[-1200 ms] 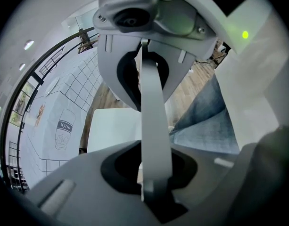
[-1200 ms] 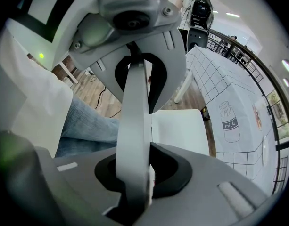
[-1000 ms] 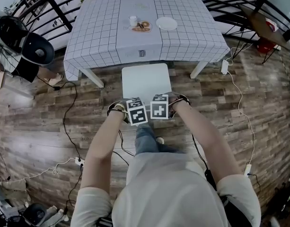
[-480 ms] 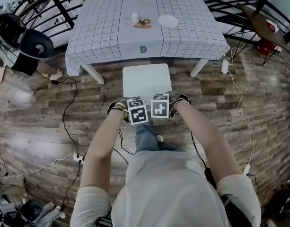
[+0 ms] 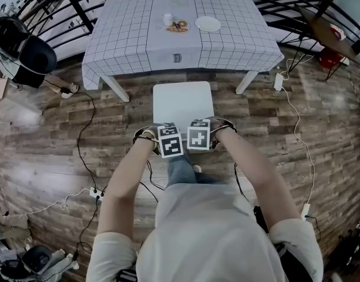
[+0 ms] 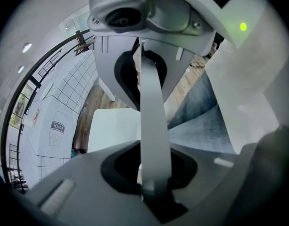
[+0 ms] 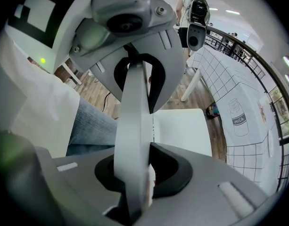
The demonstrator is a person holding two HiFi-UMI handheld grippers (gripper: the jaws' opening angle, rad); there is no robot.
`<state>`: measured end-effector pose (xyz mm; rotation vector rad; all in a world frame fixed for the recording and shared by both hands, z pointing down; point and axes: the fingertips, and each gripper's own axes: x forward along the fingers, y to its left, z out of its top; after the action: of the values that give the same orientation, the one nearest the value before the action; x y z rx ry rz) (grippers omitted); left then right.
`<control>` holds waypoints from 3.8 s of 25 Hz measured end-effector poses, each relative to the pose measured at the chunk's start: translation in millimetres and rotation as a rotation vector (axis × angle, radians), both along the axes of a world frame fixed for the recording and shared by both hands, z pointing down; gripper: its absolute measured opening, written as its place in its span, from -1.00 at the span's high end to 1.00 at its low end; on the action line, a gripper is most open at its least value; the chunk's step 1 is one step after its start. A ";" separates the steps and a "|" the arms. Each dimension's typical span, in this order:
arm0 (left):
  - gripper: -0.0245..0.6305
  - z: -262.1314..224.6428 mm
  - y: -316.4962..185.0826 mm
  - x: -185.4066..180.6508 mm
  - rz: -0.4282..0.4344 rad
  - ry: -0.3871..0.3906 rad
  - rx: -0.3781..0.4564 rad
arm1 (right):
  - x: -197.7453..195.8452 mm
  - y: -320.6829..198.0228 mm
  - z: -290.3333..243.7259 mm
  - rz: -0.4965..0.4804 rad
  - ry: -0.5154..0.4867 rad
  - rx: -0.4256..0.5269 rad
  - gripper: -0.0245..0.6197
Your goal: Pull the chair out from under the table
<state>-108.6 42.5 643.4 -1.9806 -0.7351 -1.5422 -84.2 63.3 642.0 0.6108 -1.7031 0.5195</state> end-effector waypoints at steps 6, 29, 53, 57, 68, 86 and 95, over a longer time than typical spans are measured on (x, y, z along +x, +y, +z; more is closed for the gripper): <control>0.69 -0.6 14.7 -11.7 0.009 -0.003 -0.002 | -12.0 14.6 -0.7 0.013 -0.011 0.000 0.70; 0.69 -1.1 49.5 -40.1 0.025 -0.012 -0.015 | -40.9 50.7 -2.3 0.024 -0.020 -0.019 0.70; 0.69 -0.8 89.3 -77.1 0.048 -0.014 -0.021 | -78.5 91.7 -3.1 0.063 -0.035 -0.017 0.69; 0.69 -1.4 88.0 -76.5 0.043 -0.016 -0.027 | -78.0 89.7 -3.6 0.082 -0.048 -0.012 0.68; 0.68 -0.6 88.8 -77.2 0.054 -0.010 -0.014 | -77.8 90.2 -3.9 0.120 -0.056 -0.004 0.66; 0.65 -38.7 84.2 -85.7 0.045 0.044 -0.004 | -81.2 90.8 -40.9 0.109 -0.017 0.048 0.65; 0.64 -50.7 81.4 -86.3 0.050 0.055 0.008 | -81.9 88.2 -55.9 0.128 -0.007 0.081 0.65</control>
<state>-194.9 123.9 592.7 -1.9763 -0.7485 -1.4535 -166.1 151.5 586.1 0.7814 -1.7057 0.5457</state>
